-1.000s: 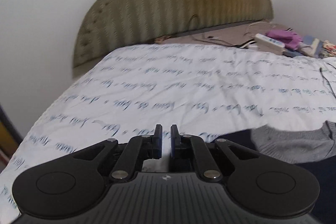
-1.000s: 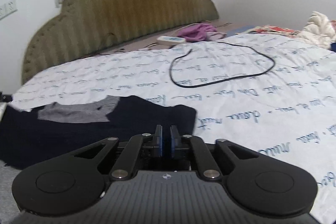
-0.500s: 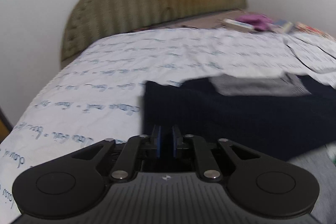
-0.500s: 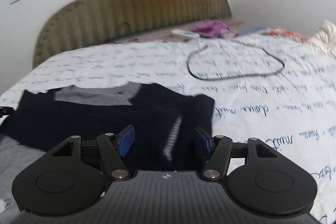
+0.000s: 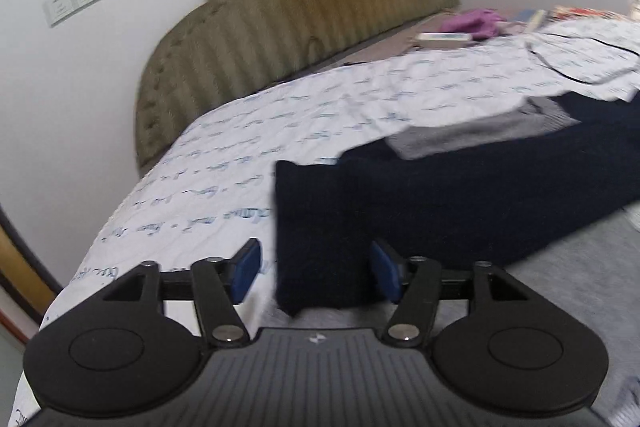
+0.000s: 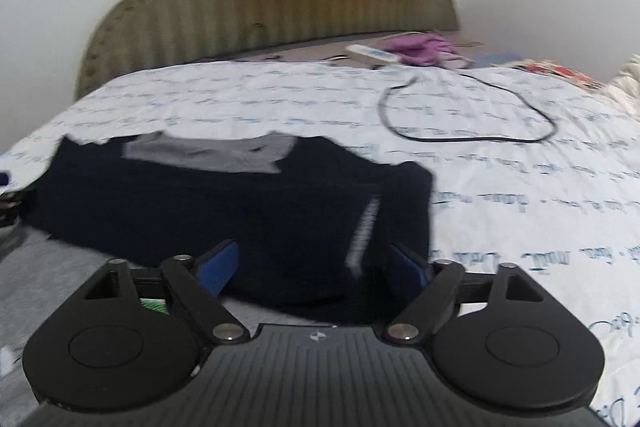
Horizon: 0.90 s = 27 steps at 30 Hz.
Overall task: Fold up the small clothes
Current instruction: 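Open the left tool to release the folded sleeve and withdraw, then move both tools toward the sweater's ribbed hem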
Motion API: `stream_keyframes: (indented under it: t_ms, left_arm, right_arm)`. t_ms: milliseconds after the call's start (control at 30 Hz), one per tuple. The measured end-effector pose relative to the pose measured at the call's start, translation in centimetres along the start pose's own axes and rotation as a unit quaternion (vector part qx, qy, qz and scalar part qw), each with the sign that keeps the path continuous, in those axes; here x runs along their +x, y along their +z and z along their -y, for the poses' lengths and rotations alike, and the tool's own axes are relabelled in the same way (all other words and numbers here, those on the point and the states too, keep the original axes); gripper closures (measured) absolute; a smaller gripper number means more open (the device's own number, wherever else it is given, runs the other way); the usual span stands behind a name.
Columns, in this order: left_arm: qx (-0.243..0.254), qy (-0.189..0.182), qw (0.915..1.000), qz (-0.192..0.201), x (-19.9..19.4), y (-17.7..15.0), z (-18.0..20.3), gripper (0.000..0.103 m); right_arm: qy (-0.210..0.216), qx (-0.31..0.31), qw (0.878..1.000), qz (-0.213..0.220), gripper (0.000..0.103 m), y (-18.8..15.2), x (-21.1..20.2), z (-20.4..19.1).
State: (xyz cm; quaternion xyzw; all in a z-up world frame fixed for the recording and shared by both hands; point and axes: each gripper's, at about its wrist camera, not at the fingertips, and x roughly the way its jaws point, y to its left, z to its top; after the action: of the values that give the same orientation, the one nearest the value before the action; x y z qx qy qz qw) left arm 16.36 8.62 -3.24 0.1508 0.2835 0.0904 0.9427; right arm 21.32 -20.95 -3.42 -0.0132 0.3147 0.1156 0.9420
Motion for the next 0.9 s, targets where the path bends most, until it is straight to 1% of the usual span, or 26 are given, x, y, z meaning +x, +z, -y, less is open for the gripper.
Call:
stream_keyframes:
  t_ms: [33,100,133,167,233,300,367,433,533,633,800,833,900]
  left_arm:
    - [0.012,-0.004,0.9999,-0.004,-0.2,-0.2,0.5,0.028]
    - [0.037,0.002,0.9991,-0.019,0.0,-0.9,1.4,0.028]
    - [0.041,0.010,0.9987,-0.028,0.0,-1.1,1.5,0.030]
    - [0.035,0.009,0.9988,-0.034,-0.3,-1.4,1.4,0.030]
    - [0.015,-0.019,0.9991,-0.036,-1.8,-1.7,0.9,0.030]
    - [-0.006,-0.045,0.9983,-0.037,-3.7,-2.2,0.5,0.030]
    - [-0.018,-0.068,0.9969,-0.036,-5.5,-2.8,0.4,0.028]
    - [-0.029,-0.087,0.9950,-0.041,-7.2,-3.8,0.5,0.025]
    - [-0.046,-0.115,0.9906,-0.059,-9.1,-5.4,0.9,0.025]
    - [-0.059,-0.133,0.9868,-0.071,-10.5,-7.2,1.7,0.025]
    - [-0.068,-0.115,0.9892,-0.060,-12.4,-8.9,2.3,0.024]
    - [-0.077,-0.114,0.9886,-0.061,-12.5,-9.1,2.1,0.022]
    - [-0.097,-0.113,0.9867,-0.065,-12.5,-9.5,1.5,0.021]
  right_arm:
    - [0.003,-0.003,1.000,-0.011,0.011,-0.1,0.3,-0.1]
    - [-0.008,-0.011,0.999,-0.040,0.010,-0.5,1.2,-0.2]
    - [-0.015,-0.015,0.999,-0.041,0.010,-0.6,1.2,-0.5]
    - [-0.020,-0.016,0.999,-0.036,0.010,-0.6,0.7,-0.6]
    - [-0.015,-0.015,0.999,-0.024,0.006,-0.5,-0.7,-1.0]
    - [0.002,-0.014,1.000,-0.012,0.003,-0.8,-2.5,-1.3]
    - [0.020,-0.011,1.000,-0.005,0.002,-1.4,-4.3,-1.7]
    - [0.040,-0.005,0.999,-0.005,0.002,-2.4,-5.8,-2.2]
    - [0.062,0.007,0.998,-0.013,0.001,-3.7,-7.7,-2.7]
    - [0.077,0.016,0.997,-0.018,0.001,-5.0,-9.2,-3.6]
    - [0.098,0.019,0.995,-0.025,0.000,-7.0,-11.1,-6.0]
    - [0.104,0.014,0.994,-0.028,0.000,-7.4,-11.3,-6.7]
    - [0.110,-0.002,0.993,-0.036,0.000,-8.2,-11.5,-7.8]
